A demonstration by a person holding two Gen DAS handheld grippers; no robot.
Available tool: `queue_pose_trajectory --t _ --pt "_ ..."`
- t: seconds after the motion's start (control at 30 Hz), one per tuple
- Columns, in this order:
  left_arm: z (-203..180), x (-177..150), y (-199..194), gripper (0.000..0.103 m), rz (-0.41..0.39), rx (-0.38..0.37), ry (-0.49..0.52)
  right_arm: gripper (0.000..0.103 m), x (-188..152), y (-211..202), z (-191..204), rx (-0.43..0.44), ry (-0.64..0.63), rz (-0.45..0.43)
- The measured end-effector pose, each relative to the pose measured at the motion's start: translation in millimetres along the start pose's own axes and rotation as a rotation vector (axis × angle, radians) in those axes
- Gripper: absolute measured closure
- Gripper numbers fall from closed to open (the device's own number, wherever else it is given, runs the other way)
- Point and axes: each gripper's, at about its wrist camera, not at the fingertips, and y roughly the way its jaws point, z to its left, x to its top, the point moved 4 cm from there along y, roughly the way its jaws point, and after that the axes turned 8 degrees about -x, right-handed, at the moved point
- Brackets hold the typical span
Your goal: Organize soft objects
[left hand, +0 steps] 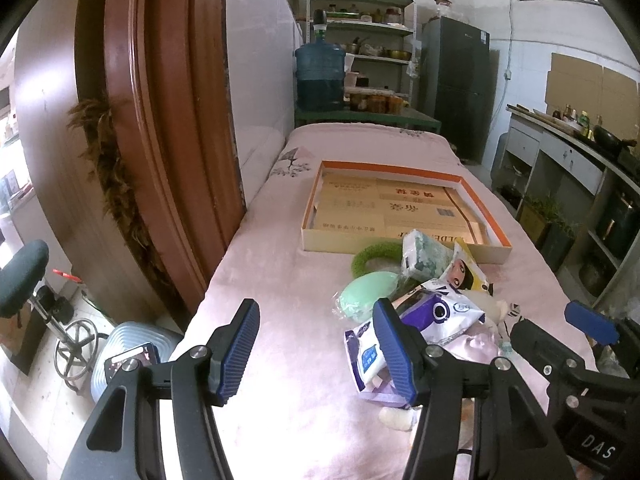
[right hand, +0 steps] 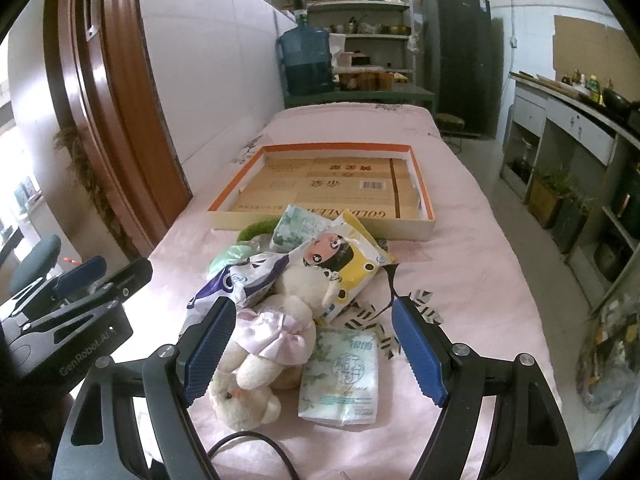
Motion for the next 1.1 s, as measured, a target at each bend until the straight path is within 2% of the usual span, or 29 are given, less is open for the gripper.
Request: queue_pose_trajectory --t 0.63,0.87,1.1 --pt "3 3 -3 0.044 -0.005 0.000 -0.004 0.022 1 0 0 0.000 -0.008 0.003" --pt "22 5 -2 0.044 -0.015 -0.007 -0.058 0.022 -15 6 2 0.066 -0.008 0.053" --pt "30 3 2 0.044 -0.022 -0.045 -0.084 0.022 -16 26 14 0.142 0.014 0.100"
